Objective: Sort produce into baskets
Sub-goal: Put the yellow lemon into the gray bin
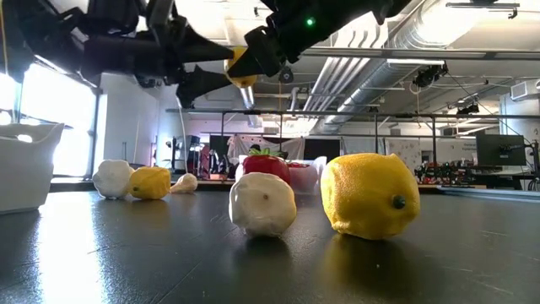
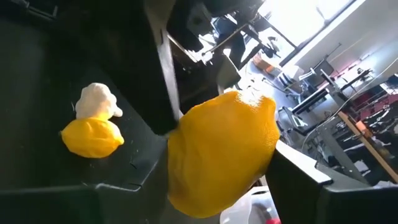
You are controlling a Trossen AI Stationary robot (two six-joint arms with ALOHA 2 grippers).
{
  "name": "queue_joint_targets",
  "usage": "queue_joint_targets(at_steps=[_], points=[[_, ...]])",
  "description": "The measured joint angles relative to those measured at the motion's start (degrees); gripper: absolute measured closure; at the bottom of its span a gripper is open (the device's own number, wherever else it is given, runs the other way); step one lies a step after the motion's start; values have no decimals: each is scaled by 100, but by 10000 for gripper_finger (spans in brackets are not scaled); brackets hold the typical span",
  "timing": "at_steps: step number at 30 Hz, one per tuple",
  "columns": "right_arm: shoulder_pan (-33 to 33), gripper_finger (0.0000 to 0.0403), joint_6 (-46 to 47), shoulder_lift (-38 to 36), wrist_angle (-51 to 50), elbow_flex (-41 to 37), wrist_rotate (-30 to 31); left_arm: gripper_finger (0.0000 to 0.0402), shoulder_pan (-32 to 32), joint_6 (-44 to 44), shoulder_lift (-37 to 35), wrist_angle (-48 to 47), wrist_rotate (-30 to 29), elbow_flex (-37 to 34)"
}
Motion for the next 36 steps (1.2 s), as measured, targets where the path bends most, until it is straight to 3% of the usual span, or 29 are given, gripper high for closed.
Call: queue_joint_targets(at_steps=[10, 15, 20, 24, 32, 36], points=[[-1, 199, -24, 0, 136, 0, -315, 147, 17, 173, 136, 11, -59, 241], [-7, 187, 18, 0, 129, 0, -445, 182, 13, 149, 134, 8, -42, 241], [-4, 147, 25, 0, 156, 0, -404, 230, 59, 186, 59, -10, -34, 241], [0, 116, 48, 0, 208, 0, -383, 245, 211, 186, -74, -81, 176, 239], [102, 105, 111, -44, 253, 0, 38, 248, 566, 486, -519, -1018, 140, 241], [120, 122, 464, -172, -28, 0, 38, 250, 721, 589, -869, -1594, 461, 243]])
